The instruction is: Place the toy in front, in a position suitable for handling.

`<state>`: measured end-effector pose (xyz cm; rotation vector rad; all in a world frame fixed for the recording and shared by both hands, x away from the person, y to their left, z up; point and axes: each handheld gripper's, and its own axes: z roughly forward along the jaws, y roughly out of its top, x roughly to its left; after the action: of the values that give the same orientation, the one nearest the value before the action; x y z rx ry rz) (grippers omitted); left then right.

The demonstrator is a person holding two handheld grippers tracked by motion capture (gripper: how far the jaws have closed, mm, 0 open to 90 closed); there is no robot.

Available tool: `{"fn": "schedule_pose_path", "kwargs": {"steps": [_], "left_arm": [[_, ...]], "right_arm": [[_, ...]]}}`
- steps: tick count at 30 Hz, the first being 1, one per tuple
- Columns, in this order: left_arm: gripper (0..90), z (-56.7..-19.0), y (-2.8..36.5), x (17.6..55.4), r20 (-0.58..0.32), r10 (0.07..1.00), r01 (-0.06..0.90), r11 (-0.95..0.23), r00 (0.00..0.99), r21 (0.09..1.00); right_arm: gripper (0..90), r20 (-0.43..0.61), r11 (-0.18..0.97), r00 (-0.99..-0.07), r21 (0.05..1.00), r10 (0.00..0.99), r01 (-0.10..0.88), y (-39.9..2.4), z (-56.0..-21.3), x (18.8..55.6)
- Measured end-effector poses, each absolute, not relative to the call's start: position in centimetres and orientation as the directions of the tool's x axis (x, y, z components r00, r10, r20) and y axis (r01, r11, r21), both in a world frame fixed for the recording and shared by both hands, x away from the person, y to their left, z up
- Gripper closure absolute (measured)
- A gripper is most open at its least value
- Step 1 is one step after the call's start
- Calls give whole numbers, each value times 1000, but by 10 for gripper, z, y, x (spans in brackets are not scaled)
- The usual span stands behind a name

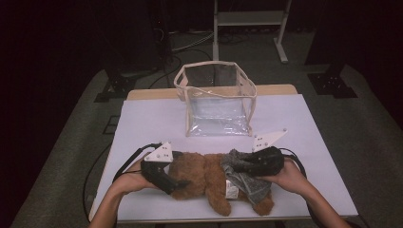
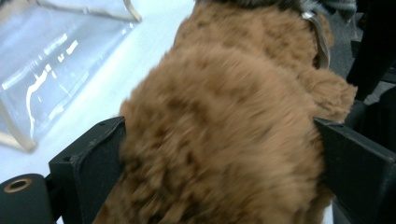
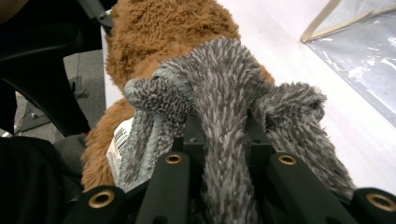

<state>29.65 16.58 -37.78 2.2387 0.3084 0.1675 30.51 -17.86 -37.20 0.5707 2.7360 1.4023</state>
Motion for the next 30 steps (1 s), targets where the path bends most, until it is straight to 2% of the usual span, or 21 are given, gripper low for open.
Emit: {"fn": "schedule_pose_path", "kwargs": {"steps": [3,6,10,18,24,30], "left_arm": [[111,-386,166,294,16,261,152,-608,965,779],[224,-394,160,291,27,253,136,-603,967,786],[256,-397,151,290,42,241,115,-603,970,789],[261,-400,116,295,69,211,69,-583,975,810],[259,-398,82,300,134,191,10,-609,972,793],[264,-392,87,304,149,190,6,-637,970,771]], "right_arm": [[759,150,537,-939,787,310,303,-178,-371,301],[757,122,536,-940,795,318,285,-181,-361,302],[756,114,533,-936,796,332,286,-187,-353,306],[754,98,531,-923,793,373,299,-199,-343,316],[752,119,526,-904,779,411,341,-218,-344,324],[753,115,522,-902,782,415,340,-227,-355,317]]}}
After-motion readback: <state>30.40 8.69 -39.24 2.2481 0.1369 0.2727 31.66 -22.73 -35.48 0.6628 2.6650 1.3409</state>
